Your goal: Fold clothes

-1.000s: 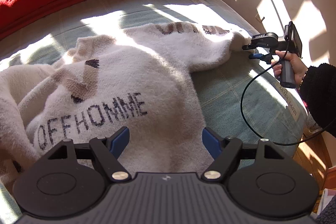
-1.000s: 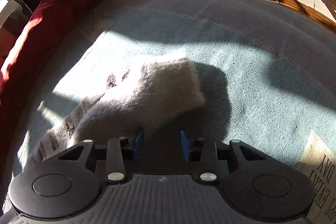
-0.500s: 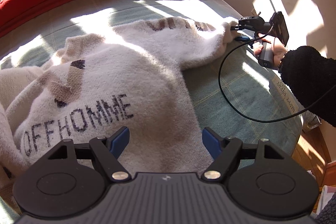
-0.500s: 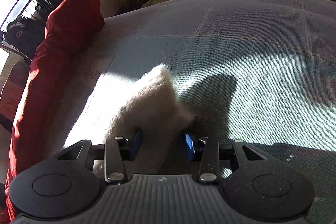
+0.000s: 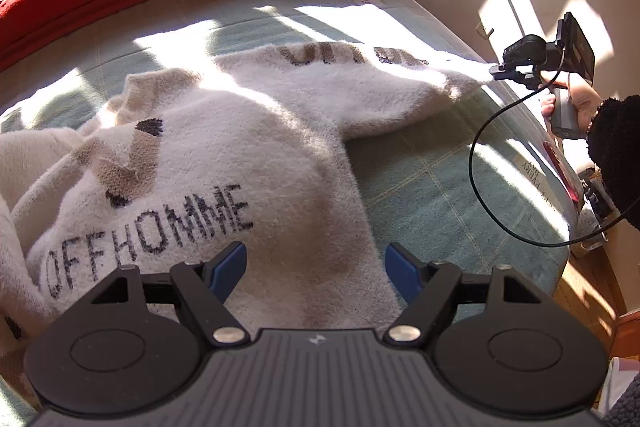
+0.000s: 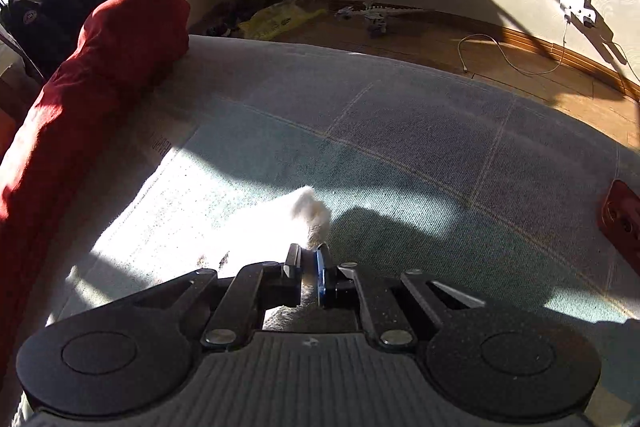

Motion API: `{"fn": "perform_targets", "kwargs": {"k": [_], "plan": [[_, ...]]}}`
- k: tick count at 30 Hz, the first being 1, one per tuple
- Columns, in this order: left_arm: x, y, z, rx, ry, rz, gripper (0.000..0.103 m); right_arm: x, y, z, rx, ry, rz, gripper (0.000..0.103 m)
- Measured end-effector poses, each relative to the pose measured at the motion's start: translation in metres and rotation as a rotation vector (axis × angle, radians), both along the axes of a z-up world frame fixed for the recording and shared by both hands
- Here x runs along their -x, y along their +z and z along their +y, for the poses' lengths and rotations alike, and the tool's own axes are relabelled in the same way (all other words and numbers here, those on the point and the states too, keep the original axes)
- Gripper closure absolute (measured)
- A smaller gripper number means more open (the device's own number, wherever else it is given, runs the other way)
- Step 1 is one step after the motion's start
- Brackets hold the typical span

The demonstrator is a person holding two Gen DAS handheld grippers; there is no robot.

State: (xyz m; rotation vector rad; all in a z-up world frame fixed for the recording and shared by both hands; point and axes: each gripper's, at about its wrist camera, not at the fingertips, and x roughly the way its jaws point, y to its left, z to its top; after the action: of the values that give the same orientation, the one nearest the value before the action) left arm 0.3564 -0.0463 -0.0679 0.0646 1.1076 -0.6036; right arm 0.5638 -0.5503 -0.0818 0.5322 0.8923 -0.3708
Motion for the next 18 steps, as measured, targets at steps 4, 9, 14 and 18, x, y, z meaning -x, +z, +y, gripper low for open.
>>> {"fn": "perform_targets", "kwargs": {"k": [4,9,14,18], "plan": [[0.003,0.004,-0.001,-0.004,-0.008,-0.012,0.027,-0.005,0.005,0.012,0.162,0.030,0.041,0.090],[0.005,0.005,-0.002,0.000,-0.009,-0.014,0.027,-0.003,0.003,0.057,-0.019,0.238,0.006,0.086],[0.009,0.003,-0.004,-0.010,-0.019,-0.022,0.027,-0.012,-0.027,0.131,0.056,0.500,0.101,0.076],[0.014,0.005,-0.001,-0.022,-0.021,-0.029,0.027,-0.017,-0.055,0.122,0.102,0.444,0.148,0.080]]}}
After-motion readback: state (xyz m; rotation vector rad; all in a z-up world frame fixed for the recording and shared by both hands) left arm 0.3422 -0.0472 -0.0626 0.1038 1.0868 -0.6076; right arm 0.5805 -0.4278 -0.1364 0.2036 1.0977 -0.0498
